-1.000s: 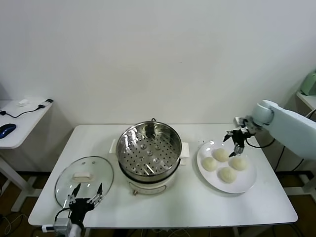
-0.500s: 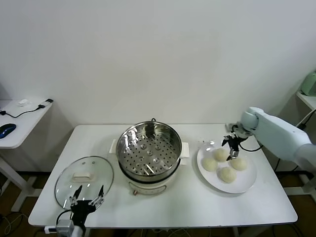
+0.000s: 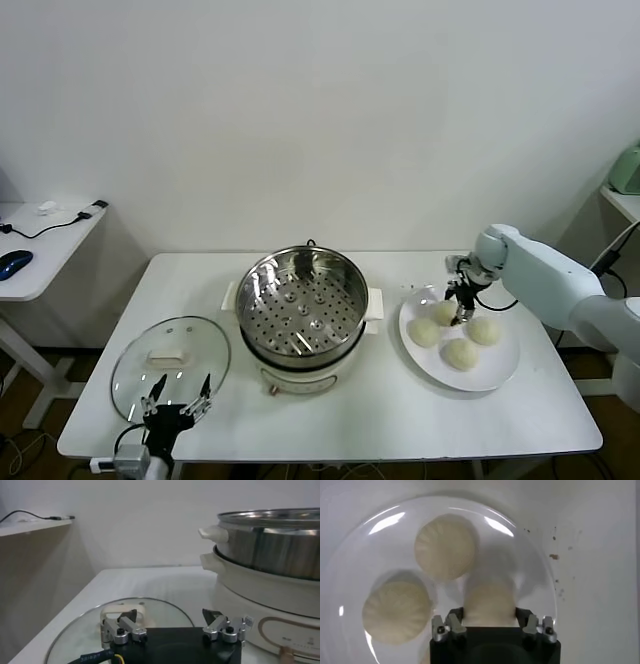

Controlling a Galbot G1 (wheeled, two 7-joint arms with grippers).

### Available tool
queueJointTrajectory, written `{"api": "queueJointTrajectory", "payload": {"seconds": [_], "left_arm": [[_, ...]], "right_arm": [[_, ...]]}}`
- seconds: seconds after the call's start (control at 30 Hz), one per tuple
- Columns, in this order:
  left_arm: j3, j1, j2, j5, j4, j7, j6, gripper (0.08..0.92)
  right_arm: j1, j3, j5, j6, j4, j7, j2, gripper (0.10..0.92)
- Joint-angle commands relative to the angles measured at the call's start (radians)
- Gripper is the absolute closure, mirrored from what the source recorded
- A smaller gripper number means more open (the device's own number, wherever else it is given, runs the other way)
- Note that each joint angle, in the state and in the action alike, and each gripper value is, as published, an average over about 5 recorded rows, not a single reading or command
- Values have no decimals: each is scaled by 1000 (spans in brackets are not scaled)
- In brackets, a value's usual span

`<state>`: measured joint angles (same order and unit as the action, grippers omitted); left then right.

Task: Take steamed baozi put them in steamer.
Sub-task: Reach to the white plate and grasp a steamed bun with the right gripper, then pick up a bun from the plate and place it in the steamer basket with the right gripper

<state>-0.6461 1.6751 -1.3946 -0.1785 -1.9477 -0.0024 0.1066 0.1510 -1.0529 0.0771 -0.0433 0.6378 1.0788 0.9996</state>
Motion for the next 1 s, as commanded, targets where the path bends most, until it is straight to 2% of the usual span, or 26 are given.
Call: {"api": "queueJointTrajectory", "payload": {"seconds": [0.03, 0.27, 0.43, 0.6, 0.77, 1.0], "left_arm": [[0, 1, 1, 0, 0, 0, 1, 177], [10, 8, -4, 9, -11, 0, 4, 177], [22, 8, -8, 19, -28, 2, 14, 177], [27, 9, -6, 24, -35, 1, 20, 177], [35, 12, -8, 26, -38, -2, 19, 177], [37, 15, -15, 26, -39, -5, 18, 177]], "right_arm": [[96, -80, 36, -5, 129, 11, -48, 379], [579, -448, 230, 58, 391, 41, -78, 380], [819, -551, 370, 155, 524, 51, 33, 380], [885, -541, 455, 224, 698, 41, 165, 381], [799, -518, 356, 365, 769, 13, 279, 381], [594, -484, 65, 571, 595, -32, 339, 380]]}}
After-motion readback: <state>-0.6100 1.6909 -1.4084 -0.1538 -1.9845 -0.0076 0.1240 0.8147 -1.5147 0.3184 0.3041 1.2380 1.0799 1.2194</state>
